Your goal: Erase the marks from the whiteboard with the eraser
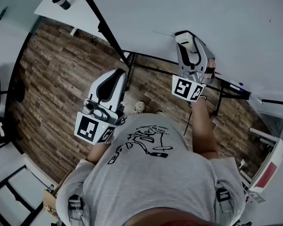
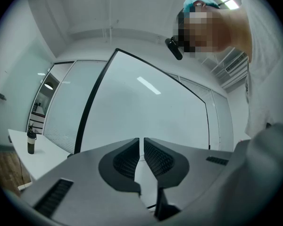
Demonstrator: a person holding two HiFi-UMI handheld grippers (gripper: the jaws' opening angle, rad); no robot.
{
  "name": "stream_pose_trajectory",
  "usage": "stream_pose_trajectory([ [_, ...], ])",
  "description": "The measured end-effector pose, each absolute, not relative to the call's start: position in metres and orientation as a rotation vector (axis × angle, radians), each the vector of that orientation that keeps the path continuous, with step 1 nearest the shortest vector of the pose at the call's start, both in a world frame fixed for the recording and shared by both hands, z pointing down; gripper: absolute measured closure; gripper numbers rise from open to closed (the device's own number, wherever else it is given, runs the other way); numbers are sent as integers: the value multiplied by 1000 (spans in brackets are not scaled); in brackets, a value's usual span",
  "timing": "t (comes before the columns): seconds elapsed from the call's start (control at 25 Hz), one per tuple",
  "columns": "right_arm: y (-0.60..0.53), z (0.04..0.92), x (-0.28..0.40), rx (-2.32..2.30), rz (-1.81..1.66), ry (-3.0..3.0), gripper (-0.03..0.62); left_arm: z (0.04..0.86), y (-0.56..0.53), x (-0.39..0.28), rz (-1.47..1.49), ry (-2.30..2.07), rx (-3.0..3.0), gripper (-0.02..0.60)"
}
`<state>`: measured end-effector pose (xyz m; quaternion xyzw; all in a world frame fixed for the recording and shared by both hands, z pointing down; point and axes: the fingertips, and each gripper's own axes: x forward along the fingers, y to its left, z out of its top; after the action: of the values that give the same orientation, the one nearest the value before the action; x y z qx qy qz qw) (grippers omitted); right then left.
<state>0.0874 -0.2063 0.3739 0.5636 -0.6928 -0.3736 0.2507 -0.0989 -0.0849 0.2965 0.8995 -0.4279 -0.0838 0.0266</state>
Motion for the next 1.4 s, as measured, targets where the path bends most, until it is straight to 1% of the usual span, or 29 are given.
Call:
stream_pose_trajectory([
  [0.96, -213, 414, 74, 1444, -989, -1874, 339, 297, -81, -107, -258, -1331, 2774, 537],
  [1.16, -214, 441, 65, 1362, -928, -1885, 339, 297, -77, -109, -258, -1341, 2773, 537],
  [1.4, -212, 504, 47, 1167, -728, -1900, 336, 297, -74, -116, -250, -1365, 2762, 537],
])
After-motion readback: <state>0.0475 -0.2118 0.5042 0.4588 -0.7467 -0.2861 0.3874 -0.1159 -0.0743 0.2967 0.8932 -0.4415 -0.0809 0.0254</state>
